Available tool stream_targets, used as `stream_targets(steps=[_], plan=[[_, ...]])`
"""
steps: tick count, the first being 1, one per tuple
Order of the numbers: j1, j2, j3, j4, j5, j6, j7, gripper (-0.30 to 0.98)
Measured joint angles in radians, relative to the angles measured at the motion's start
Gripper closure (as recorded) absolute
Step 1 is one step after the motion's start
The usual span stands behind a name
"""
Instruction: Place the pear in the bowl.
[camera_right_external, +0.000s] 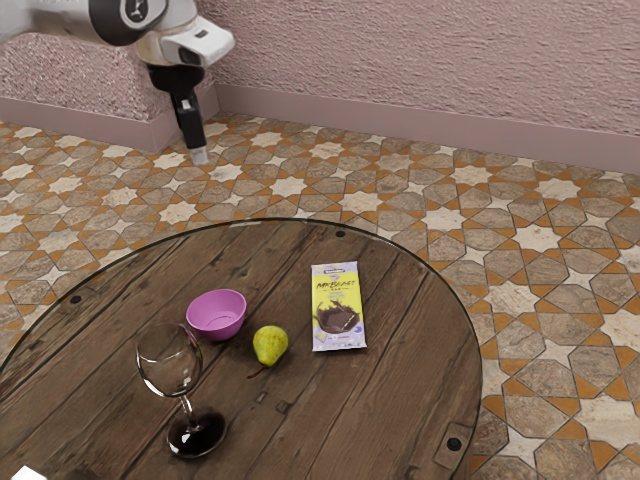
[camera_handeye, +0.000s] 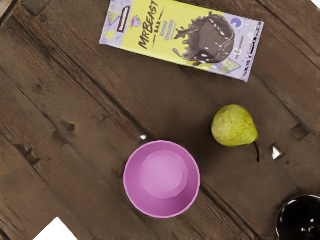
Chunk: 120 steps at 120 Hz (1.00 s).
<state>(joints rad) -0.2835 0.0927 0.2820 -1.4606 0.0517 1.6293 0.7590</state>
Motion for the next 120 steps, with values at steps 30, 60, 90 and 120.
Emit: stream_targets(steps=[30,60,90,120], plan=[[0.012,0.013,-0.027,-0.101,-0.054,0.009,0.072,0.0],[-0.028,-0.039,-0.081,-0.471,-0.095,0.218,-0.086,0.0],[-0.03,-0.043,-0.084,-0.683,-0.095,0.498,-0.371,0.0],[-0.024,0.11,-0.083,-0.638,-0.192,0.643,-0.666,0.0]])
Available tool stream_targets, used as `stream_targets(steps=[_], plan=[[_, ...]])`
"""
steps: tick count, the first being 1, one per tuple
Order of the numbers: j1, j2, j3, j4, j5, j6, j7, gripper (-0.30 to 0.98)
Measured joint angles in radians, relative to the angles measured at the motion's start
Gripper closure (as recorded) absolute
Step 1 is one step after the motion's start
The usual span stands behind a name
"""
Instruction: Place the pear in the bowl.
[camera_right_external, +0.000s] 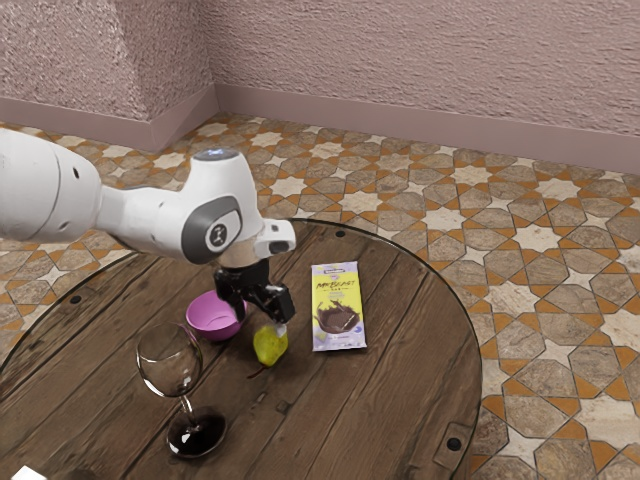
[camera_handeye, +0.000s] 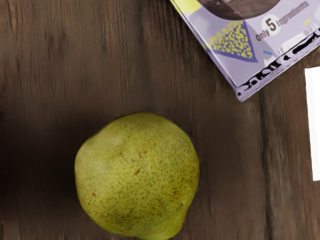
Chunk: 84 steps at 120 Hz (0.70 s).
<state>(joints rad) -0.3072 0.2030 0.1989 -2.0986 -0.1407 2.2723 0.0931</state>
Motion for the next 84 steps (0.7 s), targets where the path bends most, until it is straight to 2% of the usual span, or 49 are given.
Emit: stream_targets(steps=[57,73,84], plan=[[0.003,0.187,0.001,0.062,-0.032,0.079,-0.327,0.0],[0.001,0.2,0.001,0.066,-0.034,0.103,-0.381,0.21],[0.0,0.196,0.003,0.066,-0.031,0.115,-0.415,0.3]])
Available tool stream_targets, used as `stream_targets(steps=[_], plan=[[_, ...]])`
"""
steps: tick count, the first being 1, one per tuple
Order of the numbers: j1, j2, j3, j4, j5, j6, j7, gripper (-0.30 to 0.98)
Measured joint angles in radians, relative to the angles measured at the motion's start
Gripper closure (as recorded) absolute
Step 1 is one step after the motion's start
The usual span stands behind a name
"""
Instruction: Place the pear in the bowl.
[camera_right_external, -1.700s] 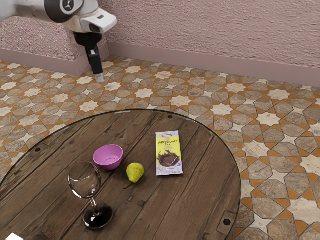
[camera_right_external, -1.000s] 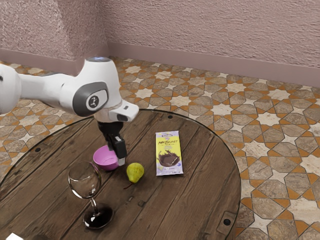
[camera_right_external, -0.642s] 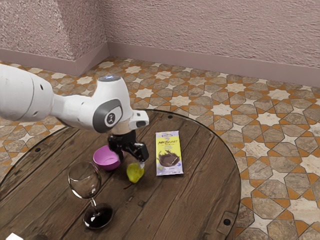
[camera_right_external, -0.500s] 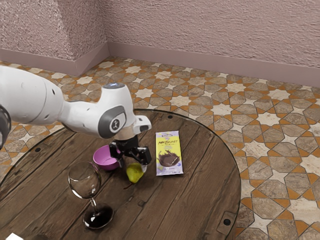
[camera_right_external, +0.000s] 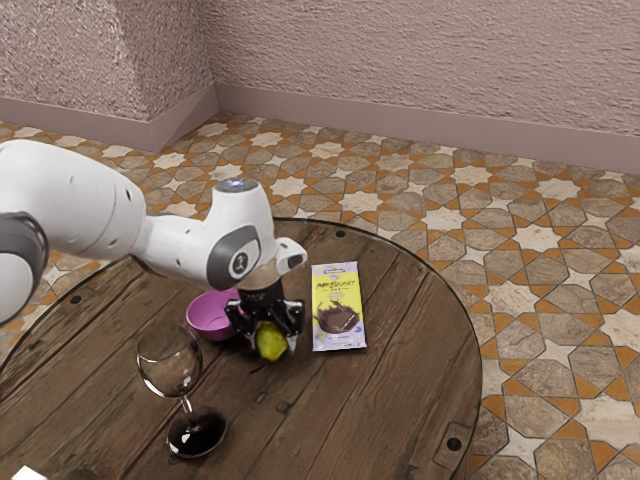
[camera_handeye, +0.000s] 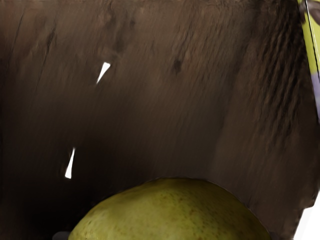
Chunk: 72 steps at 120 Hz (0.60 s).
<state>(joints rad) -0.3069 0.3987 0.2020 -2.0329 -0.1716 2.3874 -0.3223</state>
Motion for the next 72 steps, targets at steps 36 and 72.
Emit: stream_targets(steps=[36,72], plan=[[0.011,-0.312,0.023,-0.053,0.085,-0.058,-0.105,0.52],[0.078,-0.151,0.097,0.047,0.189,-0.148,-0.181,0.66]])
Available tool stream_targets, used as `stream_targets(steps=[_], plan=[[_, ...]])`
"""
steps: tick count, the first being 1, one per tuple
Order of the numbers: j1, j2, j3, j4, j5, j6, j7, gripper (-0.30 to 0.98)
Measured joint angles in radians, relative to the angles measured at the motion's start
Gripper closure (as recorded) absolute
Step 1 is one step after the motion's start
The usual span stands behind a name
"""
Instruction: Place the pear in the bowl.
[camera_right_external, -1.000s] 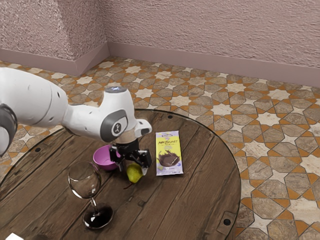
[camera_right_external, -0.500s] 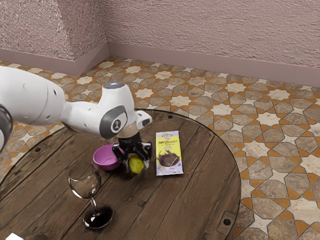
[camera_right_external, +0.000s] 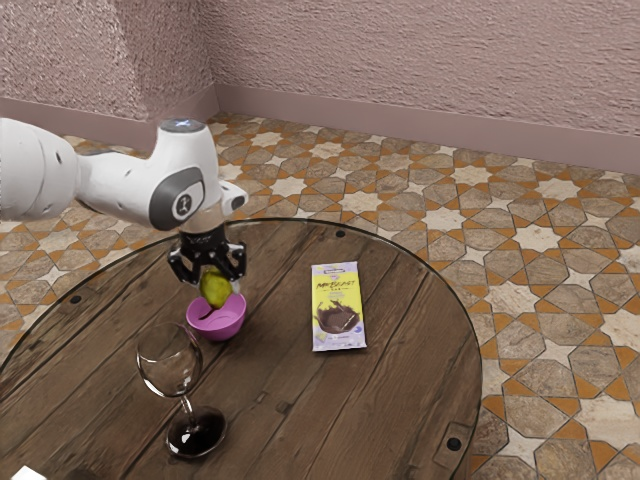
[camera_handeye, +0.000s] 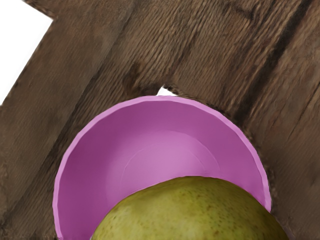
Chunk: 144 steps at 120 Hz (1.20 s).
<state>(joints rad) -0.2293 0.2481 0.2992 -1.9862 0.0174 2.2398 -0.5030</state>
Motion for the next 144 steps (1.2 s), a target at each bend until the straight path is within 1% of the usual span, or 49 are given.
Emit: stream_targets(steps=[19,31,48,59,79,90,103,115,123,131,135,144], plan=[[-0.002,0.009,0.0,-0.057,0.01,-0.016,-0.027,0.68],[-0.007,0.009,0.0,-0.067,0.012,-0.021,-0.041,0.68],[0.0,0.043,0.0,0.001,0.012,-0.025,-0.048,0.63],[0.004,0.062,0.001,0.017,0.009,-0.026,-0.048,0.61],[0.004,0.062,0.005,0.03,-0.012,-0.023,-0.03,0.27],[0.004,0.06,0.008,0.034,-0.023,-0.021,-0.012,0.17],[0.002,0.053,0.009,0.033,-0.03,-0.02,0.006,0.1],[-0.022,-0.009,0.009,0.014,-0.032,-0.023,0.02,0.06],[-0.055,-0.101,0.003,0.004,-0.02,-0.058,0.034,0.05],[-0.094,-0.187,-0.008,0.011,-0.001,-0.107,0.096,0.03],[-0.111,-0.225,-0.015,0.041,0.005,-0.147,0.143,0.03],[-0.154,-0.266,-0.021,0.183,0.013,-0.264,0.276,0.02]])
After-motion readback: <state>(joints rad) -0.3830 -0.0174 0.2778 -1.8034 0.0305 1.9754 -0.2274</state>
